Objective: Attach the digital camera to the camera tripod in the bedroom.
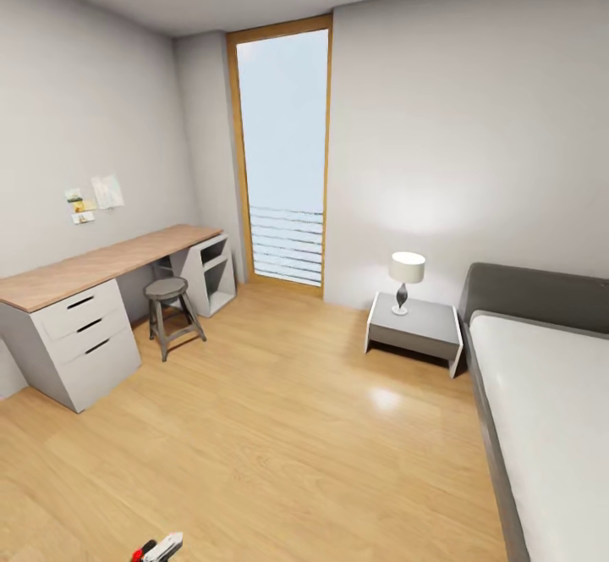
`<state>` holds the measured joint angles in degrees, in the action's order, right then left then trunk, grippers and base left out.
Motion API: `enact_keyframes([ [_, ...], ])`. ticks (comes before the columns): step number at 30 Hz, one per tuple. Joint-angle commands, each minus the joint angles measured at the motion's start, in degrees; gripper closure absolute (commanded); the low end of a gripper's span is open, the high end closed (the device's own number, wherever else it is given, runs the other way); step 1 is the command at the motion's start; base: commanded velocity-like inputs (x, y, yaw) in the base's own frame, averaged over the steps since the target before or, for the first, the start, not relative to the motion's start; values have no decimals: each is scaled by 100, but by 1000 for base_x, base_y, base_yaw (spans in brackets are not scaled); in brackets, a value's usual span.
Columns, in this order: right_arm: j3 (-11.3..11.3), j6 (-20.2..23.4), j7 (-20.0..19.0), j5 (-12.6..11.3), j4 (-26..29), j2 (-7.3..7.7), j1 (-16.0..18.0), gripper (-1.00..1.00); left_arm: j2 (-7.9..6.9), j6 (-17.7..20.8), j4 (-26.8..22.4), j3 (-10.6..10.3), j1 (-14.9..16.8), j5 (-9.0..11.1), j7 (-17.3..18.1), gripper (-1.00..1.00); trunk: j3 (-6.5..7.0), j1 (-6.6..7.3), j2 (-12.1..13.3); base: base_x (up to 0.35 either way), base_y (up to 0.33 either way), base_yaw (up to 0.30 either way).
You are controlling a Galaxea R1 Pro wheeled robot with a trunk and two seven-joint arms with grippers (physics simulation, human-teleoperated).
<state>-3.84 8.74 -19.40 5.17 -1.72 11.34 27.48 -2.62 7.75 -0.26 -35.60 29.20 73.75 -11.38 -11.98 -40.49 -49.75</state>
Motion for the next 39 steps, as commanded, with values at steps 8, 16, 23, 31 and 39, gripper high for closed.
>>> enact_keyframes([
  [8, -55, -669, 64, 281, -12, 2, -733, -100, -5, -304, 1, -79, -601, -74, -13, 100, 139, 175, 317, 0, 0, 0],
  [16, -55, -798, 410, 322, -20, -13, -966, -100, 72, -501, 1, -83, -740, -80, -13, 100, 283, 351, 637, 0, 0, 0],
  [23, -63, -847, 546, 326, -21, -10, -1040, -100, 49, -552, 0, -79, -1004, -85, -13, 100, 408, 505, 918, 0, 0, 0],
  [31, -64, -904, 568, 321, -21, -3, -1111, -100, 88, -560, 0, -86, -1137, -136, -13, 100, 552, 680, 1239, 0, 0, 0],
  [39, -64, -1104, 569, 325, -21, -12, -1298, -100, 101, -579, 2, -85, -1534, -214, 341, 100, 696, 856, 1560, 0, 0, 0],
])
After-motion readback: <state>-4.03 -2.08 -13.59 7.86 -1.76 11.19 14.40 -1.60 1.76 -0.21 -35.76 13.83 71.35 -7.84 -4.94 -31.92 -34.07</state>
